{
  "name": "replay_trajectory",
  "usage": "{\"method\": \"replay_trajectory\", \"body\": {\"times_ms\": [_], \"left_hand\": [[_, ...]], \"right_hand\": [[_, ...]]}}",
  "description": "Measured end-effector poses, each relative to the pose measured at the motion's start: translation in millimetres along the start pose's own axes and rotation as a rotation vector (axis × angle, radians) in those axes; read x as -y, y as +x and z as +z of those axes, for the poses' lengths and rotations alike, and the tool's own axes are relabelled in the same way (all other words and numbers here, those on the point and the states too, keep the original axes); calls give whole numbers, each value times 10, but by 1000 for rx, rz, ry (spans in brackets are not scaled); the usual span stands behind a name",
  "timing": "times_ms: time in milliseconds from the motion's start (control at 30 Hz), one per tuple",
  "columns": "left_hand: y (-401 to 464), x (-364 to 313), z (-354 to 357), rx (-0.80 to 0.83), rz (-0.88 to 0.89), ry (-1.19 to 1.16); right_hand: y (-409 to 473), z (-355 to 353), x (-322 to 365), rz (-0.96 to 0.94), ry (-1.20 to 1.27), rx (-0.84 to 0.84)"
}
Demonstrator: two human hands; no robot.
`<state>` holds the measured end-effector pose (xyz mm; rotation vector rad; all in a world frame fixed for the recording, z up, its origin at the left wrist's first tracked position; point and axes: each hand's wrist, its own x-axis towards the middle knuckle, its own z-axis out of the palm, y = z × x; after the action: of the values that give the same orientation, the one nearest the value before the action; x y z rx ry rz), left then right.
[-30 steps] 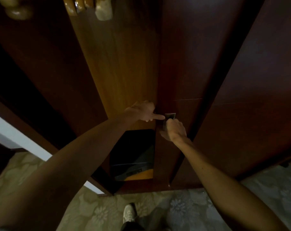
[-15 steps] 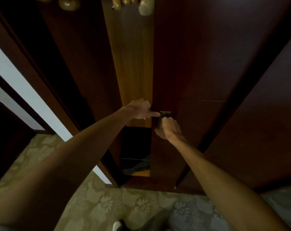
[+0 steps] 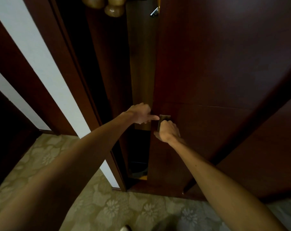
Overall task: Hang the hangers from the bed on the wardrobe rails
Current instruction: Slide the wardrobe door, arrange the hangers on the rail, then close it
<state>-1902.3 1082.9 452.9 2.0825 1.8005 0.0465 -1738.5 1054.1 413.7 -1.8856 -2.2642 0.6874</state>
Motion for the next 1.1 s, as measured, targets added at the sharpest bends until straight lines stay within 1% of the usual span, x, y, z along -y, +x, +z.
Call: {"method": "replay_trajectory", "body": {"times_ms": [100, 200, 400, 500, 700, 833, 1000, 1100], "left_hand": [[-116, 172, -40, -4, -22, -20], [-232, 299, -54, 40, -53, -38], [-427, 510, -32, 114, -139, -183], [-525, 587, -70, 107, -167, -183], [-656, 707, -198, 99, -237, -34], [-739, 665, -241, 42, -250, 45], [-791, 662, -292, -90, -239, 112], [-805, 621, -277, -68, -229, 150]], "right_hand": [[11, 98, 192, -16, -11, 4], [30, 186, 366, -28, -17, 10], [51, 323, 679, -49, -22, 35], [65, 391, 817, -59, -8, 39], [118, 513, 1072, -67, 19, 19], [168, 553, 1250, -82, -29, 87], [240, 621, 1354, -149, -62, 155], [228, 651, 1412, -184, -24, 147]]}}
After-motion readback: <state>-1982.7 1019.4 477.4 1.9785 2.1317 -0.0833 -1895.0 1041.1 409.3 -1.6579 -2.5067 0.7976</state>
